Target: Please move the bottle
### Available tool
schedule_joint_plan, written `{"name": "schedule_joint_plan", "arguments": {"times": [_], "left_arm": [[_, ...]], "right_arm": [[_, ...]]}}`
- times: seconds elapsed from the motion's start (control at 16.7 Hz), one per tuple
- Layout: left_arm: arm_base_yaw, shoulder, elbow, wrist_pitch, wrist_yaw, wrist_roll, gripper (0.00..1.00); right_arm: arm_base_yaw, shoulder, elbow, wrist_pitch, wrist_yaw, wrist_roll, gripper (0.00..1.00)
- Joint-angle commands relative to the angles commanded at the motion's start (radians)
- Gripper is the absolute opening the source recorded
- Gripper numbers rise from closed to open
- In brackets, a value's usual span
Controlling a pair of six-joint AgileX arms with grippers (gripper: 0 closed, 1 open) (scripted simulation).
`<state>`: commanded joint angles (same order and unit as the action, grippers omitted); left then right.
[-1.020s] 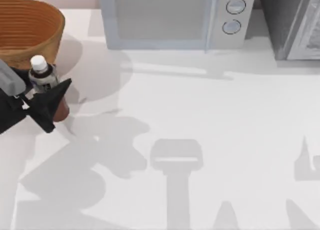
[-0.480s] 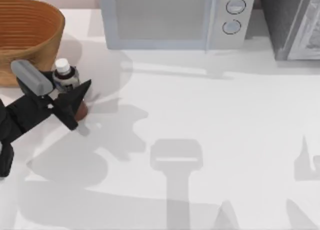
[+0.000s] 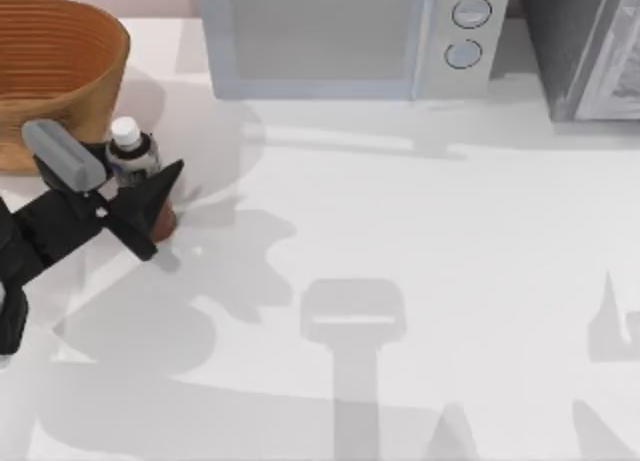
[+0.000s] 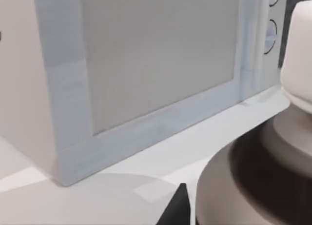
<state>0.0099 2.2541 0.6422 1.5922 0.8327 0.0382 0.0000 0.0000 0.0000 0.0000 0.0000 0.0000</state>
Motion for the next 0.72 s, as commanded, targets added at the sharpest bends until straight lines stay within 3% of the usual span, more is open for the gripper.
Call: {"name": "schedule_joint_plan", "arguments": {"times": [0.36,0.72], "left_arm": [[0.000,0.000,0.000,0.000,0.000,0.000,0.98],[0.000,0.000,0.000,0.000,0.000,0.000,1.00]], "right_arm": [[0.000,0.000,0.000,0.000,0.000,0.000,1.00],[0.000,0.000,0.000,0.000,0.000,0.000,1.00]]}}
